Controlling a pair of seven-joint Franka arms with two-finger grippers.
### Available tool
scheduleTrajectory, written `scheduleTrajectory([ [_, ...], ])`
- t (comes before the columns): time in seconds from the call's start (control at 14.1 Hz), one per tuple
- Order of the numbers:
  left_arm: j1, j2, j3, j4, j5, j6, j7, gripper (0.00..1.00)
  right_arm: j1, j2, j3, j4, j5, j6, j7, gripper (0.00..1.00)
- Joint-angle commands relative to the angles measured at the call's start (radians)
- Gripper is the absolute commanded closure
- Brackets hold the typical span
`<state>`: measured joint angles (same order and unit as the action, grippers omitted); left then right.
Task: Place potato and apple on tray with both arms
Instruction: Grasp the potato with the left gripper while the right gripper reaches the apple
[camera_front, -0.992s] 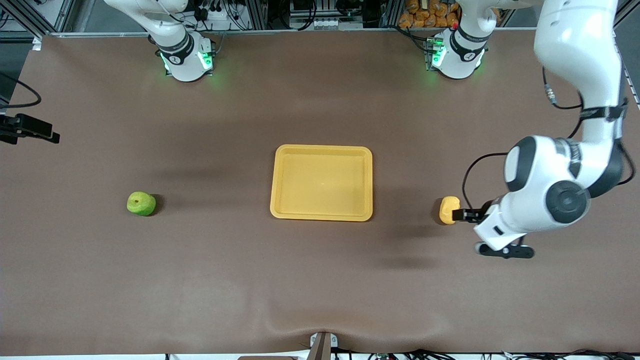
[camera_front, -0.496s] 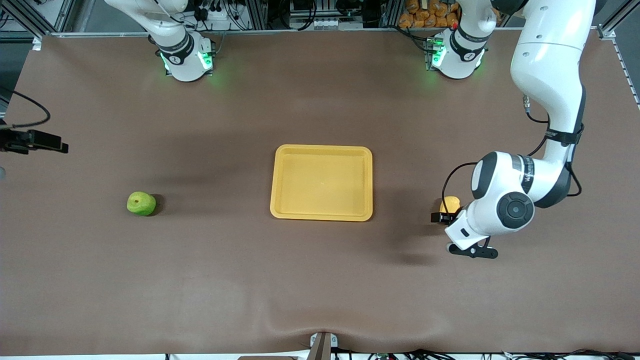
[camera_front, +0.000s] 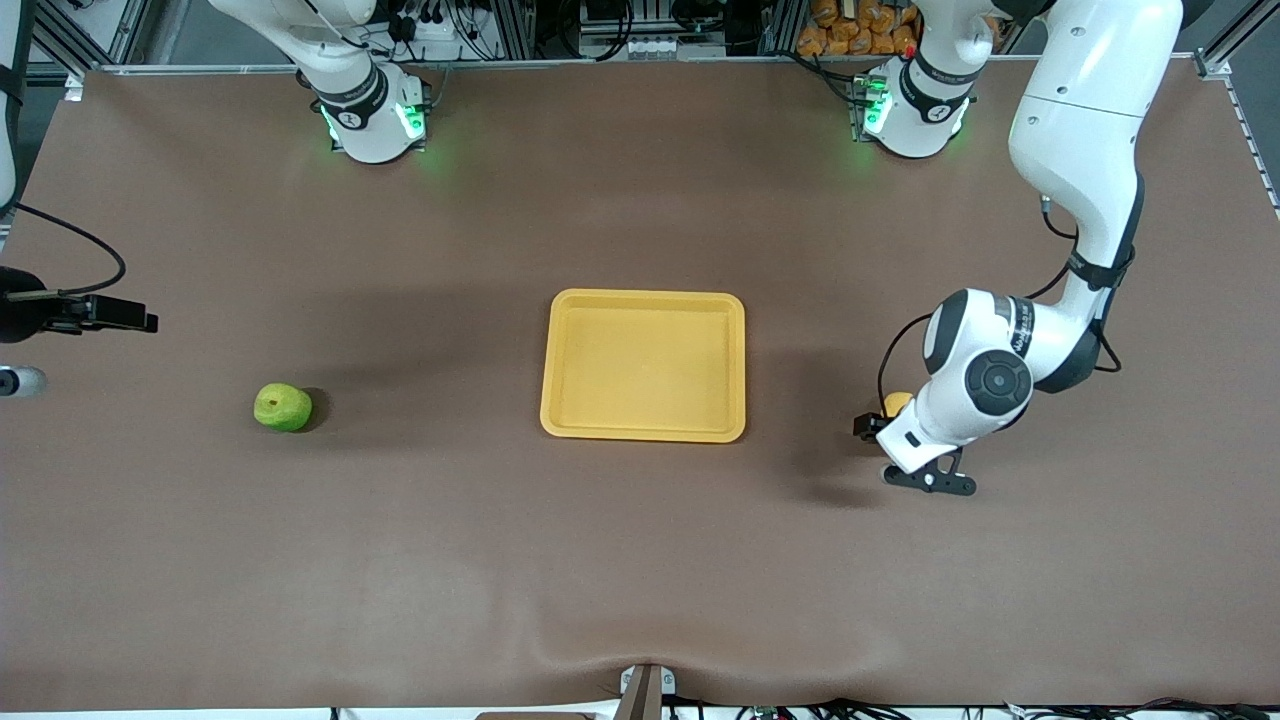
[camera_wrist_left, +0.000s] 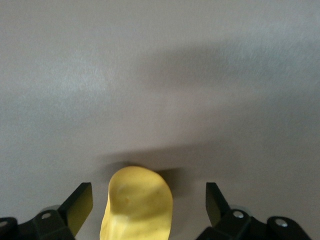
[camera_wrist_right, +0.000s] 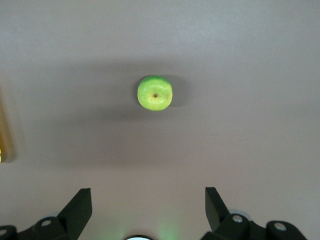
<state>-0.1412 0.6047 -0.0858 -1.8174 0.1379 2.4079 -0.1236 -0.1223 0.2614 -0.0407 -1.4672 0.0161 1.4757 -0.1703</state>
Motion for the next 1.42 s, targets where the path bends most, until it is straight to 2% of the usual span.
scheduleTrajectory([
  [0.0, 0.003, -0.056, 0.0, -0.089, 0.029, 0.037, -0.013, 0.0, -0.008, 0.048, 0.01, 0.004, 0.008, 0.009, 0.005, 0.0],
  [0.35, 0.005, -0.052, 0.0, -0.103, 0.035, 0.051, -0.013, 0.0, -0.011, 0.077, 0.012, -0.09, 0.011, 0.064, 0.006, 0.0],
  [0.57, 0.006, -0.037, 0.001, -0.114, 0.035, 0.108, -0.011, 0.0, -0.005, 0.118, 0.012, -0.102, 0.012, 0.115, 0.006, 0.0],
  [0.64, 0.008, -0.037, 0.003, -0.118, 0.035, 0.121, -0.011, 0.1, -0.004, 0.119, 0.013, -0.101, 0.012, 0.117, 0.005, 0.0],
  [0.71, 0.012, -0.037, 0.003, -0.119, 0.035, 0.122, -0.008, 0.38, -0.002, 0.13, 0.013, -0.102, 0.013, 0.12, 0.005, 0.0],
  [0.92, 0.017, -0.039, 0.003, -0.114, 0.035, 0.123, -0.008, 0.89, -0.004, 0.209, 0.012, -0.101, 0.01, 0.156, 0.005, 0.0],
  [0.99, 0.017, -0.04, 0.003, -0.114, 0.035, 0.123, -0.01, 0.97, -0.013, 0.248, 0.012, -0.107, 0.011, 0.238, 0.005, 0.0],
  [1.06, 0.017, -0.043, 0.003, -0.112, 0.035, 0.123, -0.011, 1.0, -0.019, 0.274, 0.012, -0.119, 0.01, 0.292, 0.003, 0.0],
  [1.35, 0.02, -0.055, 0.003, -0.099, 0.034, 0.123, -0.048, 1.0, -0.019, 0.279, 0.012, -0.157, 0.011, 0.31, 0.006, 0.0],
])
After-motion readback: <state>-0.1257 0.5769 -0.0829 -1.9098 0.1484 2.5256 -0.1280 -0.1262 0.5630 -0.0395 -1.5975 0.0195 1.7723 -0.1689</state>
